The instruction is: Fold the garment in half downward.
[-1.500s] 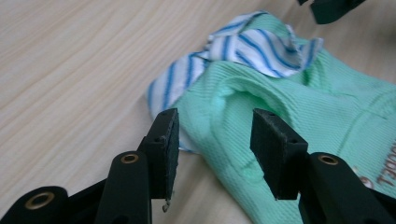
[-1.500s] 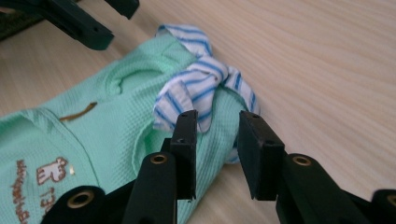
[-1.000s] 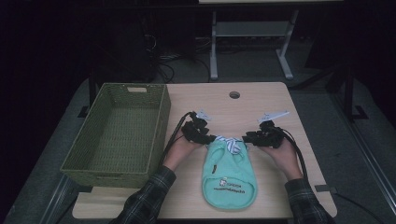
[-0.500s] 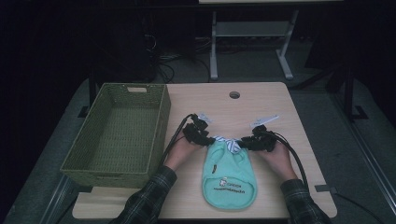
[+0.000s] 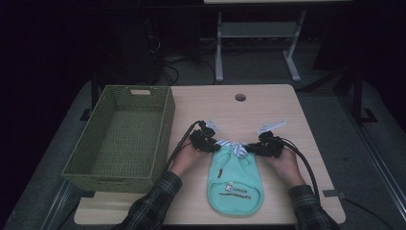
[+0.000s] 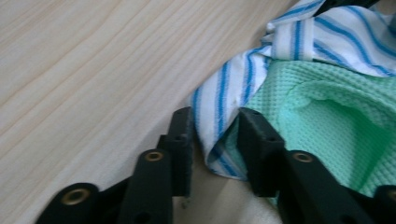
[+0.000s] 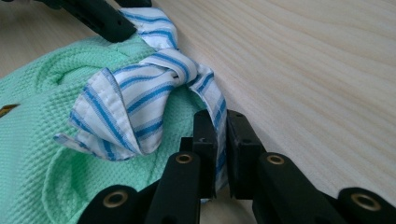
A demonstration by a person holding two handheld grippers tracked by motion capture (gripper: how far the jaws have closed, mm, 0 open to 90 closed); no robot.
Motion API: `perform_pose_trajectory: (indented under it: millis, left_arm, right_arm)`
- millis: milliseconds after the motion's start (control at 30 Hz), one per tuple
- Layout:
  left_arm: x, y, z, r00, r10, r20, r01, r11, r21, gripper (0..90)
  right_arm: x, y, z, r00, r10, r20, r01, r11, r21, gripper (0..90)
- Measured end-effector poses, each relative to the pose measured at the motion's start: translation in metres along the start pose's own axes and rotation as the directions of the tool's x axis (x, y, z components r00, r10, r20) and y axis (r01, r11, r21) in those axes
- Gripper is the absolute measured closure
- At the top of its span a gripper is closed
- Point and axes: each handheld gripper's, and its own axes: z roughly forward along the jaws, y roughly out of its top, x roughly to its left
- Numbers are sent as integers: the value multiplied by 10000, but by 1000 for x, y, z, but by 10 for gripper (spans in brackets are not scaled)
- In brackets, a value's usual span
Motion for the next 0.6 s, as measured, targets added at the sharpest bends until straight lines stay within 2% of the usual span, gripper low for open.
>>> perform_pose_trajectory:
  millis: [233, 333, 467, 600]
  left_arm:
    - [-1, 0, 0, 9991, -66, 409, 63, 10000, 66, 845]
    - [-1, 0, 0, 9986, -296, 437, 295, 9996, 28, 862]
    - [-1, 0, -2, 9984, -285, 486, 283, 9996, 60, 866]
    - [-2, 2, -6, 9986, -305, 431, 313, 9993, -180, 866]
  right_arm:
    - [0, -2, 0, 9999, 159, -62, -160, 9998, -91, 856]
    - [-1, -1, -1, 9999, 148, -65, -149, 9999, -40, 858]
    - [-2, 0, -2, 9998, 219, -3, -219, 9997, 50, 863]
    - [-2, 2, -4, 9997, 136, 196, -138, 9998, 113, 864]
